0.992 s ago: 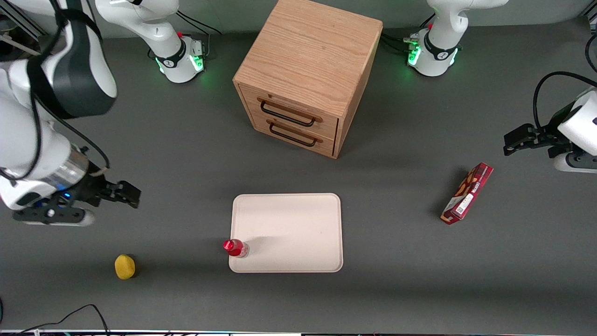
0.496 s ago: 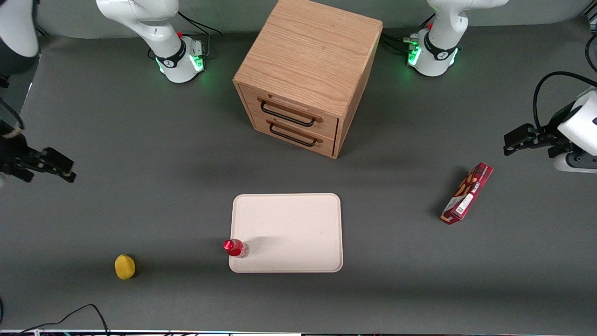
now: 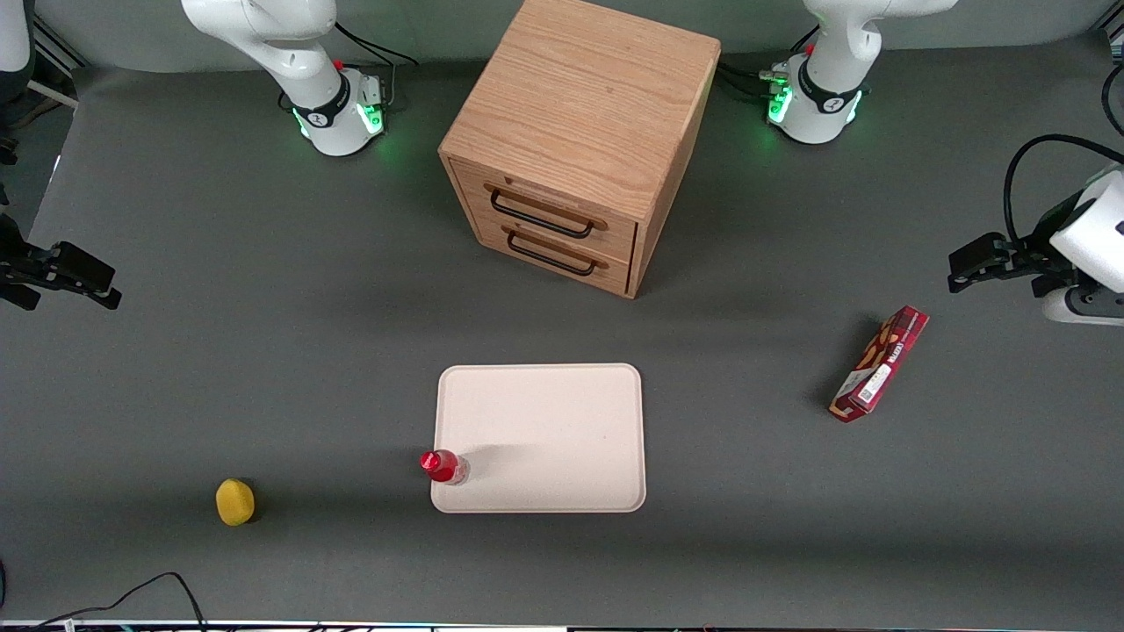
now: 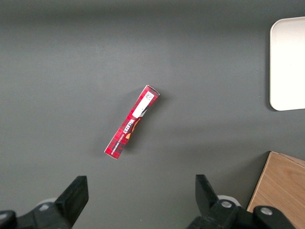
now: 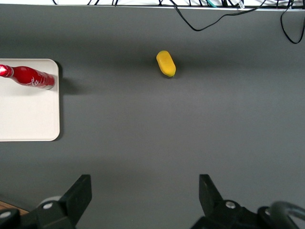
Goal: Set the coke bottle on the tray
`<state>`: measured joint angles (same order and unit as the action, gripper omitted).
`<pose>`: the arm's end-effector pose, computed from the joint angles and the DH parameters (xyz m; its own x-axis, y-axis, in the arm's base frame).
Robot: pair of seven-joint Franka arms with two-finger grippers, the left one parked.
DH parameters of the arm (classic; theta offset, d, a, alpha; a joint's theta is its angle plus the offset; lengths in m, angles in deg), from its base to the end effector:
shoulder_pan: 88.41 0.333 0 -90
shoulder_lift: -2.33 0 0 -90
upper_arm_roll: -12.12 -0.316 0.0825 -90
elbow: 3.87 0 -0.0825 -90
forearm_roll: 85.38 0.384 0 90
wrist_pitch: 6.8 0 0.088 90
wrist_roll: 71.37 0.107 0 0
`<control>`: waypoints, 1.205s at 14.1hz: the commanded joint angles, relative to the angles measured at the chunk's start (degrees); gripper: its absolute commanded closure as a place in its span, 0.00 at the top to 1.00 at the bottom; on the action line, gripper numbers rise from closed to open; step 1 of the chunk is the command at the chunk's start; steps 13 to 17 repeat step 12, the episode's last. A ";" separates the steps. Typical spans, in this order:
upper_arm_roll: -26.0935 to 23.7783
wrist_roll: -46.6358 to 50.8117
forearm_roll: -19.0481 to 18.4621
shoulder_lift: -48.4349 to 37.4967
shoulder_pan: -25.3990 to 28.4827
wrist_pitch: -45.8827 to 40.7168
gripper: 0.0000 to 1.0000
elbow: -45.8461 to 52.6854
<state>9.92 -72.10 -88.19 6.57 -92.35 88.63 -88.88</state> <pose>0.5871 -0.0236 0.6328 0.9942 -0.0132 0.1070 -0.0184 -0.9987 0.0476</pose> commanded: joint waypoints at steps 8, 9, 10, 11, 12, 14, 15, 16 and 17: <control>-0.70 -0.32 0.96 0.24 -0.36 -0.34 1.00 -0.77; -0.70 -0.32 1.13 0.33 -0.27 -0.34 1.00 -0.78; -0.70 -0.32 1.14 0.33 -0.10 -0.34 1.00 -0.78; -0.61 -0.32 1.14 0.42 -0.10 -0.34 1.00 -0.78; -0.61 -0.24 1.22 0.51 -0.18 -0.34 1.00 -0.69; -0.61 -0.24 1.22 0.51 -0.18 -0.34 1.00 -0.69; -0.61 -0.24 1.22 0.51 -0.18 -0.34 1.00 -0.69; -0.61 -0.24 1.22 0.51 -0.18 -0.34 1.00 -0.69; -0.61 -0.24 1.22 0.51 -0.18 -0.34 1.00 -0.69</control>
